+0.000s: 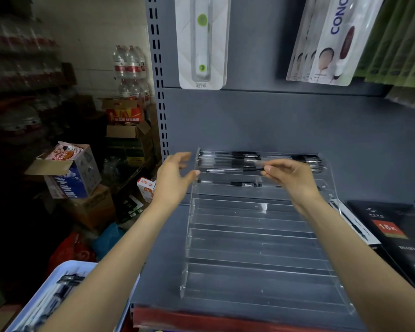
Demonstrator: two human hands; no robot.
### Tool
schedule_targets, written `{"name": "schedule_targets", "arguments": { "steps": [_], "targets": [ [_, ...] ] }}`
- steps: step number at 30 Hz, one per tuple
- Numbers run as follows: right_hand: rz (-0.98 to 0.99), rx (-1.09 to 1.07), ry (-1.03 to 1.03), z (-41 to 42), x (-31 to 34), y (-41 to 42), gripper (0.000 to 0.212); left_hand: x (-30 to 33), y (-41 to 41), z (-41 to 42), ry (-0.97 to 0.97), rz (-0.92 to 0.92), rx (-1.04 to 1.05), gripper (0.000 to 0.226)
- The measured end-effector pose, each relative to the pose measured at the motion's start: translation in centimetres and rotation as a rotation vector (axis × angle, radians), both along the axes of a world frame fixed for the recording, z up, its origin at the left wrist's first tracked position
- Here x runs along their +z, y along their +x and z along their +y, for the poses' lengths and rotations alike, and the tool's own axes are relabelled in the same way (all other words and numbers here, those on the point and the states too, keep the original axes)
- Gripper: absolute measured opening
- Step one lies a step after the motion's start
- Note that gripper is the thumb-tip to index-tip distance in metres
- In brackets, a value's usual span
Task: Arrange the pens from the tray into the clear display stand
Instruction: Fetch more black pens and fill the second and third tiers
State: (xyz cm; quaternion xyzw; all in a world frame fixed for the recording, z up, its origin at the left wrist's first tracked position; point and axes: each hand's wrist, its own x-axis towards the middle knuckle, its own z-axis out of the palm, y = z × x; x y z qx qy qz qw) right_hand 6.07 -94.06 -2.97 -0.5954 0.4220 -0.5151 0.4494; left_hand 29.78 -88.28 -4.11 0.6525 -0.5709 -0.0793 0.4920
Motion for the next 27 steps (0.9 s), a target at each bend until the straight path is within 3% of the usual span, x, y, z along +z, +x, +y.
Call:
{"name": "schedule_targets", "arguments": {
  "steps": [4, 9, 12, 16, 21, 27],
  "targets": [
    [0.257, -0.06, -0.045, -0.5, -0.5, 0.0, 0.01, -1.3, 1.4, 0.0, 0.218, 0.121, -0.07, 0.055],
    [0.599, -0.09, -0.201, -0.7, -0.7, 1.6, 0.008, -2.1, 1.3, 0.4, 0.185, 0.248, -0.138, 0.033],
    [0.707, -0.085, -0.166, -1.2, -0.7, 2.3, 0.008, -1.9, 1.2, 0.1, 0.181, 0.259, -0.139, 0.033],
    [0.789, -0.065, -0.094, -1.8, -0.3, 2.8, 0.01, -1.7, 0.8, -0.2, 0.112, 0.239, -0.091, 0.035],
    [0.868, -0.015, -0.079, -2.1, 0.1, 3.0, 0.013, -1.7, -0.3, 0.3, 0.027, 0.078, -0.006, 0.039],
    [0.798, -0.025, -0.213, -1.0, -0.6, 2.7, 0.017, -1.3, -0.9, 2.3, -0.012, -0.027, 0.035, 0.025]
  ]
}}
